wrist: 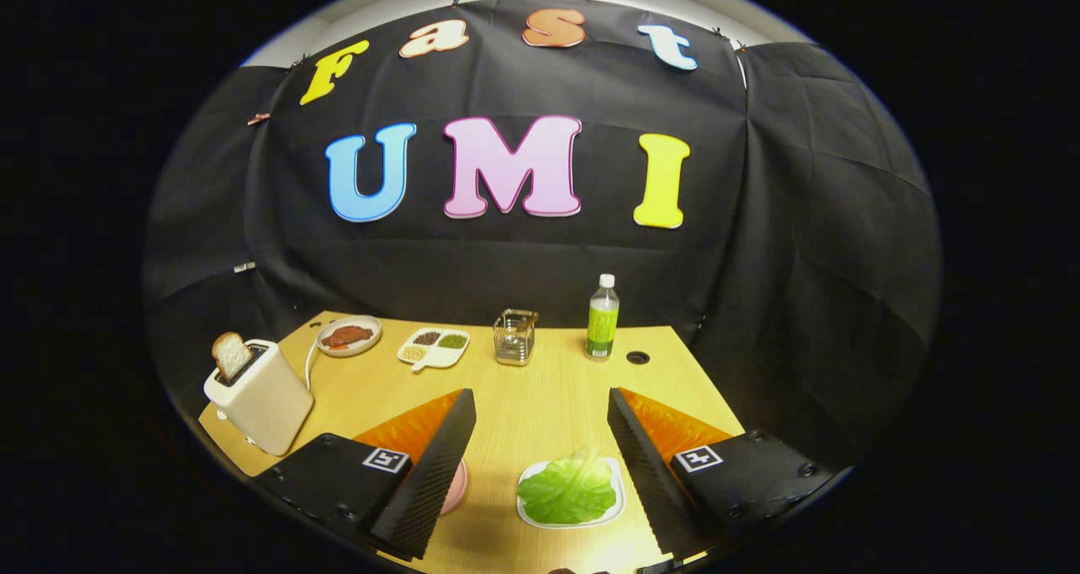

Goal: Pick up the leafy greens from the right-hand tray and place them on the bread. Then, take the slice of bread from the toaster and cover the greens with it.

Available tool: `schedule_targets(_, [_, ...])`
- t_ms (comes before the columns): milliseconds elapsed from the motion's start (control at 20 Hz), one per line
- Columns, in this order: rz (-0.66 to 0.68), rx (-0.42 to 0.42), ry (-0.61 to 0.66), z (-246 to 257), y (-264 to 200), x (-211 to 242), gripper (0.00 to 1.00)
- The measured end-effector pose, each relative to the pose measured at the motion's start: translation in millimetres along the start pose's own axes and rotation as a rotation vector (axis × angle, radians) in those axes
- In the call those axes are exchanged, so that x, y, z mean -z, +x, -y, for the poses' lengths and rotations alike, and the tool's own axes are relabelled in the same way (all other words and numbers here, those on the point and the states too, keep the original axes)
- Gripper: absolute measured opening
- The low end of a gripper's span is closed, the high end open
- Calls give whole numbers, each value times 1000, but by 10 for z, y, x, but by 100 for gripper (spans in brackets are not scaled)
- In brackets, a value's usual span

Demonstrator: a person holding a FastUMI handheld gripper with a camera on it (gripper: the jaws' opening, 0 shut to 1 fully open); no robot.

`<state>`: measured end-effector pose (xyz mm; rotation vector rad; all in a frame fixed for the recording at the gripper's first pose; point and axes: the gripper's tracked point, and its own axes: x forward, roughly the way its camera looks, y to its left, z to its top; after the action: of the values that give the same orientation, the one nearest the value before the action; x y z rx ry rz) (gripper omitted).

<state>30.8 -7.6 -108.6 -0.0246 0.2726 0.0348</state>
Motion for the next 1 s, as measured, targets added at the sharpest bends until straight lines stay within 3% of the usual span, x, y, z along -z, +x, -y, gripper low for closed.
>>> schedule_targets(1000, [-473, 53, 92, 398, 916, 1999, 98])
